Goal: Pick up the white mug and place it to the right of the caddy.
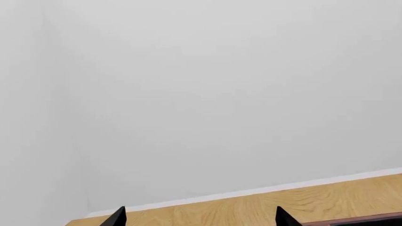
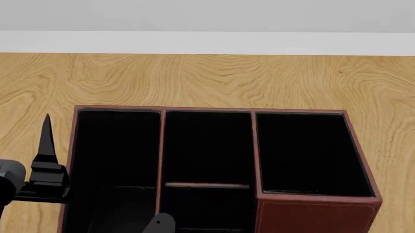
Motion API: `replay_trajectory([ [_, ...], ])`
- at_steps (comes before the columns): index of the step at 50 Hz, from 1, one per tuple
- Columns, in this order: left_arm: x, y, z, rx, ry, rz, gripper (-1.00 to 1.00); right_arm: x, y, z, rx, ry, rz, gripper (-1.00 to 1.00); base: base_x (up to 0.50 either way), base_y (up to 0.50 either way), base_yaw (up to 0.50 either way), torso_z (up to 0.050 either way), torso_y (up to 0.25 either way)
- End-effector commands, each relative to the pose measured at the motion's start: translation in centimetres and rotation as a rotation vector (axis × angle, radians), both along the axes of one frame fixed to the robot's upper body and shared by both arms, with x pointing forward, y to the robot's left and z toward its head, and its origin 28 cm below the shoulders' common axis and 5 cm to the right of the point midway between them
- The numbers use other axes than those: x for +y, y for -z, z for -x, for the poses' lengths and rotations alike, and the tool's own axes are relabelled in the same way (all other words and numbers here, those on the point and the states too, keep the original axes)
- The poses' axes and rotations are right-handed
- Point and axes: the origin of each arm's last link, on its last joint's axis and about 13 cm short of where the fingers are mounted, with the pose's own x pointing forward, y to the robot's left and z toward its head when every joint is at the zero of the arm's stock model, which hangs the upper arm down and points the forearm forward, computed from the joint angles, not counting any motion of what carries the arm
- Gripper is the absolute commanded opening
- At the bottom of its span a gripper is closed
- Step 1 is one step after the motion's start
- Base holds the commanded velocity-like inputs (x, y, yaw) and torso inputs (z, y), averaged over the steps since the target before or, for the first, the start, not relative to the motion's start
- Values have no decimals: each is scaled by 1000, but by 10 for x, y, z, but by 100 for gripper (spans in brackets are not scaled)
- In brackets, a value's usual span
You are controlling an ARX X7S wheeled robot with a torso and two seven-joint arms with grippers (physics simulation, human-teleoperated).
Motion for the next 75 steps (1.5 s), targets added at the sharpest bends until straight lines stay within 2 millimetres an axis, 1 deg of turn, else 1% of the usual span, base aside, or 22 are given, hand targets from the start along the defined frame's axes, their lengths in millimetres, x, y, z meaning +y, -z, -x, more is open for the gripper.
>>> replay_trajectory([
  [1, 0, 0, -1, 1, 3, 0, 100, 7, 16, -3, 33, -10, 20, 100, 0, 0, 0, 0, 0],
  [31, 2, 2, 0, -1, 4, 10, 100, 17, 49, -7, 106, -26, 57, 100, 0, 0, 0, 0, 0],
  [41, 3, 1, 1, -4, 1, 10, 100, 18, 64, -8, 143, -25, 60, 100, 0, 0, 0, 0, 0],
  [43, 2, 1, 1, -4, 3, 9, 100, 18, 71, -9, 156, -24, 67, 100, 0, 0, 0, 0, 0],
  [56, 2, 1, 1, -5, 5, 7, 100, 18, 82, -11, 181, -18, 72, 100, 0, 0, 0, 0, 0],
  [64, 2, 1, 1, -6, 5, 8, 100, 18, 84, -12, 177, -14, 78, 100, 0, 0, 0, 0, 0],
  [65, 2, 1, 1, -7, 4, 8, 100, 18, 84, -11, 174, -15, 79, -100, 0, 0, 0, 0, 0],
  [75, 2, 0, 2, -11, 4, 10, 100, 17, 78, -8, 153, -16, 81, -100, 0, 0, 0, 0, 0],
])
